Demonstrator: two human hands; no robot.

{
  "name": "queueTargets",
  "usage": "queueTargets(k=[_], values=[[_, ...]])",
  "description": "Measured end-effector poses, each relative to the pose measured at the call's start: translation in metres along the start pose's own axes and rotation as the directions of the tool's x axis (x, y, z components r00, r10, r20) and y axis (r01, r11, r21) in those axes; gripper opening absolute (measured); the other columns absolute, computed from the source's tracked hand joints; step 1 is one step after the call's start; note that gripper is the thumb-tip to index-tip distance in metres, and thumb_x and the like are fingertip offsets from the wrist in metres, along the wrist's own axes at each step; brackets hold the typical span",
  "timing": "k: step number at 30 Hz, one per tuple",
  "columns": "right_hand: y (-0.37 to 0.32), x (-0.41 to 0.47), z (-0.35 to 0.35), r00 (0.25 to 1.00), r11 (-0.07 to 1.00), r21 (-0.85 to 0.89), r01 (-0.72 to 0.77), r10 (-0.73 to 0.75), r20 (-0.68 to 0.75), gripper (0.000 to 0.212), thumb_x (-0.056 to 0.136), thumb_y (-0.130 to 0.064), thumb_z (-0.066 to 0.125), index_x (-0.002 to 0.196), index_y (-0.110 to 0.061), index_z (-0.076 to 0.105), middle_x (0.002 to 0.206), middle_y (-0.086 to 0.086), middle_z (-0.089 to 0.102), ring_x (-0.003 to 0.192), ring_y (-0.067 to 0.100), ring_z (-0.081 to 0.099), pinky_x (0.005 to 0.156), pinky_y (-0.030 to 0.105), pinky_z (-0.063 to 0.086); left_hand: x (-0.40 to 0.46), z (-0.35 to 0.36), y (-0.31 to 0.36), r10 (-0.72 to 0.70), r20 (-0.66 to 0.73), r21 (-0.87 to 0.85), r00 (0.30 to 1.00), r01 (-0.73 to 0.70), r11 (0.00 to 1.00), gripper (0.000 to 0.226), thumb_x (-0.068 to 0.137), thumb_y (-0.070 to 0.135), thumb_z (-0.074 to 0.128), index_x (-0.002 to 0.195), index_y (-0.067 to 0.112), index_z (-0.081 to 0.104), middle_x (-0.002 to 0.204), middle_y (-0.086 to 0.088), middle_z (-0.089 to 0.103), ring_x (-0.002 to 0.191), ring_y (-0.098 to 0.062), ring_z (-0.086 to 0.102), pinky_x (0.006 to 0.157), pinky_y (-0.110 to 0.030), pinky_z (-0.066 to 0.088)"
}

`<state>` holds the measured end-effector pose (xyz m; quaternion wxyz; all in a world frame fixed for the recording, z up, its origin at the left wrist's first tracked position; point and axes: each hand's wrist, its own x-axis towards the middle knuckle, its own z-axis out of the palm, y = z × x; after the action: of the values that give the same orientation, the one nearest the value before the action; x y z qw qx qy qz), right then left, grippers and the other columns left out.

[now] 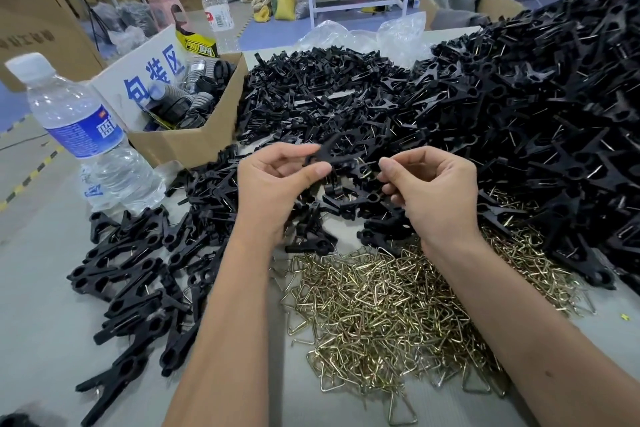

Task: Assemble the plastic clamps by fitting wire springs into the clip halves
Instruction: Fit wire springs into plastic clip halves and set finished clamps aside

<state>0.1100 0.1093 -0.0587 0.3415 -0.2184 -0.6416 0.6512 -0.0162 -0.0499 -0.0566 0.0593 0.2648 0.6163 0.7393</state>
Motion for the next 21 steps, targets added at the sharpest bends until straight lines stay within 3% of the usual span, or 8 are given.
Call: queueTargets(k=[3,6,9,11,14,16,18,21], values=[[-0.001,0.0,0.006,0.996,0.998,-0.045,0.053,-0.05,0.067,0.009,0.089,-0.013,0.081,0.082,-0.015,0.076,0.074,0.004,0.077,0.062,0.014,0.071,0.058,0.023,0.055,0.005,-0.008,0.005,0.036,-0.093,-0.059,0.995,-0.042,0.997,0.029,0.062,0.016,0.092,0.088,0.025,0.084,0.089,0.001,0.078,0.087,-0.012,0.071,0.08,-0.022,0.057],[-0.004,-0.004,0.01,0.942,0.927,-0.298,0.227,-0.133,0.307,0.008,0.089,-0.018,0.081,0.084,-0.021,0.076,0.074,-0.005,0.076,0.065,0.008,0.072,0.06,0.019,0.057,0.006,-0.018,0.009,0.06,-0.106,-0.066,0.993,-0.067,0.996,0.03,0.063,0.017,0.096,0.09,0.023,0.083,0.089,-0.001,0.077,0.088,-0.017,0.071,0.082,-0.026,0.058],[-0.008,-0.01,0.015,0.798,0.765,-0.485,0.425,-0.063,0.6,0.008,0.087,-0.018,0.082,0.088,-0.026,0.079,0.076,-0.014,0.072,0.07,0.004,0.068,0.067,0.022,0.059,0.006,-0.03,0.016,0.061,-0.109,-0.167,0.992,-0.079,0.983,0.029,0.063,0.021,0.097,0.088,0.025,0.084,0.085,0.004,0.077,0.084,-0.013,0.071,0.08,-0.026,0.058],[-0.012,-0.015,0.019,0.669,0.59,-0.55,0.591,0.024,0.743,0.01,0.088,-0.027,0.082,0.096,-0.031,0.08,0.085,-0.021,0.068,0.077,0.002,0.065,0.074,0.025,0.058,0.006,-0.031,0.017,0.057,-0.109,-0.195,0.992,-0.078,0.978,0.028,0.062,0.022,0.095,0.088,0.024,0.084,0.084,0.003,0.076,0.083,-0.014,0.07,0.08,-0.026,0.058],[-0.015,-0.019,0.024,0.6,0.399,-0.577,0.712,0.08,0.796,0.023,0.089,-0.041,0.079,0.112,-0.037,0.075,0.107,-0.017,0.064,0.099,0.01,0.062,0.086,0.034,0.054,0.005,-0.024,0.015,0.03,-0.108,-0.165,0.994,-0.048,0.985,0.028,0.062,0.022,0.092,0.089,0.022,0.083,0.085,-0.001,0.075,0.085,-0.019,0.068,0.081,-0.03,0.058],[-0.016,-0.022,0.027,0.602,0.403,-0.577,0.711,0.077,0.795,0.021,0.09,-0.039,0.078,0.11,-0.035,0.073,0.111,-0.013,0.065,0.102,0.014,0.062,0.089,0.038,0.055,0.004,-0.019,0.012,0.008,-0.108,-0.141,0.994,-0.023,0.99,0.03,0.061,0.024,0.093,0.089,0.022,0.083,0.087,-0.003,0.074,0.089,-0.025,0.065,0.083,-0.034,0.057],[-0.016,-0.026,0.03,0.601,0.471,-0.555,0.685,0.065,0.797,0.011,0.09,-0.031,0.079,0.096,-0.032,0.069,0.097,-0.013,0.067,0.093,0.013,0.063,0.085,0.039,0.056,0.005,-0.015,0.009,-0.003,-0.1,-0.103,0.995,-0.007,0.995,0.028,0.062,0.024,0.093,0.089,0.024,0.084,0.088,-0.004,0.072,0.092,-0.027,0.062,0.086,-0.036,0.056],[-0.01,-0.031,0.032,0.619,0.531,-0.52,0.669,-0.011,0.786,0.022,0.092,-0.017,0.072,0.084,-0.029,0.055,0.076,-0.014,0.058,0.076,0.015,0.06,0.075,0.041,0.054,0.005,-0.011,0.007,-0.017,-0.088,-0.095,0.996,0.008,0.995,0.027,0.064,0.018,0.095,0.088,0.024,0.084,0.089,-0.005,0.071,0.092,-0.027,0.061,0.084,-0.035,0.057]])
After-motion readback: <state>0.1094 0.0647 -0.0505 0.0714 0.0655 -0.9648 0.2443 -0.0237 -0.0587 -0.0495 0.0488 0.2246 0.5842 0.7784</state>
